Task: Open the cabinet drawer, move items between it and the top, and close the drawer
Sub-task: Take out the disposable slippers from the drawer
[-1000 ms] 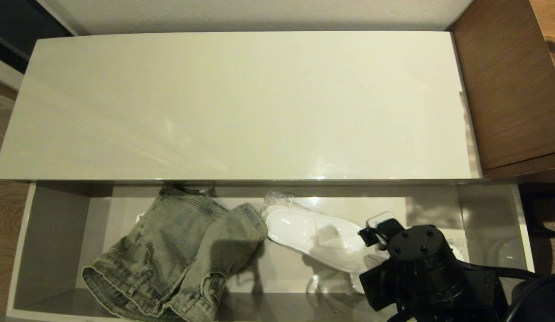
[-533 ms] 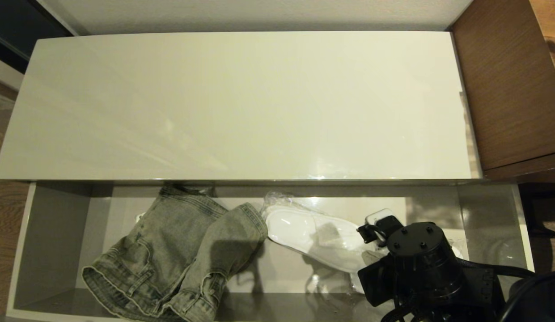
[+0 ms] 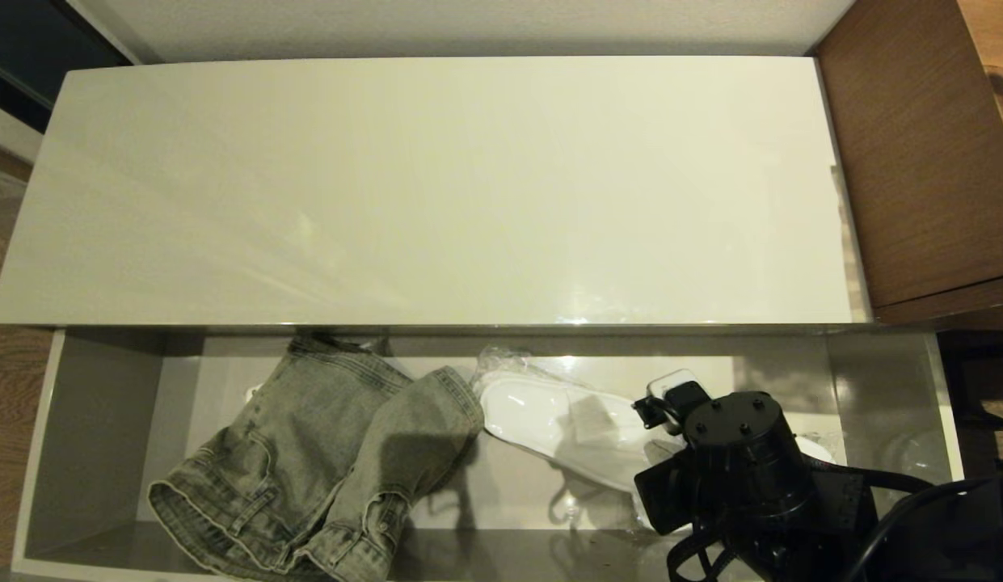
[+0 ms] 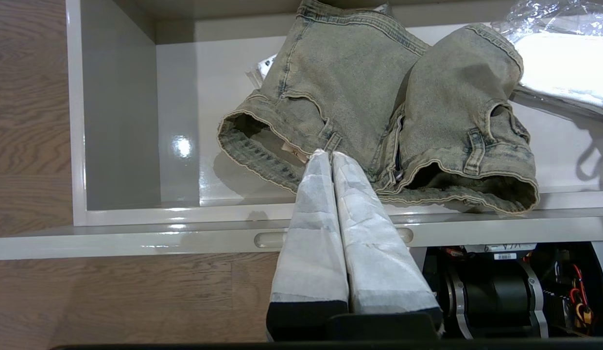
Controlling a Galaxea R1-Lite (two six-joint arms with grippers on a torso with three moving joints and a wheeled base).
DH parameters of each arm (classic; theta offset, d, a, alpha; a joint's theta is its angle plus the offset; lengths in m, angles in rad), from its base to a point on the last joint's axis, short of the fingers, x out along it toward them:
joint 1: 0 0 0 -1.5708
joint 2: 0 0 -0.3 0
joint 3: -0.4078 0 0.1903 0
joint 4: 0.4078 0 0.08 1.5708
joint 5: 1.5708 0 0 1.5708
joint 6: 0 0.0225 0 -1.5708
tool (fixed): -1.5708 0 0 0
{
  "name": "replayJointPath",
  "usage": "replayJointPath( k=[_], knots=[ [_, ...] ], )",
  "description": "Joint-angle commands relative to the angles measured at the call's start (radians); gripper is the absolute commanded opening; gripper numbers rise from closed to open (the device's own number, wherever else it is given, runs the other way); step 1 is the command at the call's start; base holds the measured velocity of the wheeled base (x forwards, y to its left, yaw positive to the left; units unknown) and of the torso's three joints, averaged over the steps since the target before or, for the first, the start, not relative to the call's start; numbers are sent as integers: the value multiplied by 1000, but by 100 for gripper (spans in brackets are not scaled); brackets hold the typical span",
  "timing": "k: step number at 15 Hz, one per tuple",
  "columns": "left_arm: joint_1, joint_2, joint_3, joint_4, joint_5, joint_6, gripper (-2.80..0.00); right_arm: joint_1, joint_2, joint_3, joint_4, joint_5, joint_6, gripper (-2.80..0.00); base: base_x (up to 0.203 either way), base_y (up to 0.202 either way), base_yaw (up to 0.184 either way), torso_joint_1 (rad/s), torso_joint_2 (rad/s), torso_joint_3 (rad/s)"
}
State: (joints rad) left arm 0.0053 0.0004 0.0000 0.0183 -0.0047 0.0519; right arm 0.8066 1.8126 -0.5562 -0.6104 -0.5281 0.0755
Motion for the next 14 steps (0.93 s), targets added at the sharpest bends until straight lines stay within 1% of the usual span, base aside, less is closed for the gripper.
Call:
replayJointPath(
  k=[1, 2, 3, 4, 5, 8, 11, 12, 14],
  knots=[
    [1, 1, 0, 0, 0, 0, -280, -1, 33, 1, -19, -9, -4, -280, 0, 0, 0, 0, 0, 0],
    [1, 1, 0, 0, 0, 0, -280, -1, 29, 3, -32, -31, -23, -280, 0, 0, 0, 0, 0, 0],
    [1, 1, 0, 0, 0, 0, -280, -1, 25, 8, -53, -72, -52, -280, 0, 0, 0, 0, 0, 0],
    [1, 1, 0, 0, 0, 0, -280, -1, 28, 11, -61, -76, -59, -280, 0, 0, 0, 0, 0, 0],
    [-1, 1, 0, 0, 0, 0, -280, 1, 42, 18, -106, -84, -86, -280, 0, 0, 0, 0, 0, 0],
    [1, 1, 0, 0, 0, 0, -280, 2, 113, 23, -194, -106, -104, -280, 0, 0, 0, 0, 0, 0],
    [1, 1, 0, 0, 0, 0, -280, 2, 134, 27, -239, -115, -149, -280, 0, 0, 0, 0, 0, 0],
    [1, 1, 0, 0, 0, 0, -280, 2, 143, 27, -246, -127, -151, 0, 0, 0, 0, 0, 0, 0],
    [0, 1, 0, 0, 0, 0, -280, 1, 160, 29, -266, -132, -157, 0, 0, 0, 0, 0, 0, 0]
  ],
)
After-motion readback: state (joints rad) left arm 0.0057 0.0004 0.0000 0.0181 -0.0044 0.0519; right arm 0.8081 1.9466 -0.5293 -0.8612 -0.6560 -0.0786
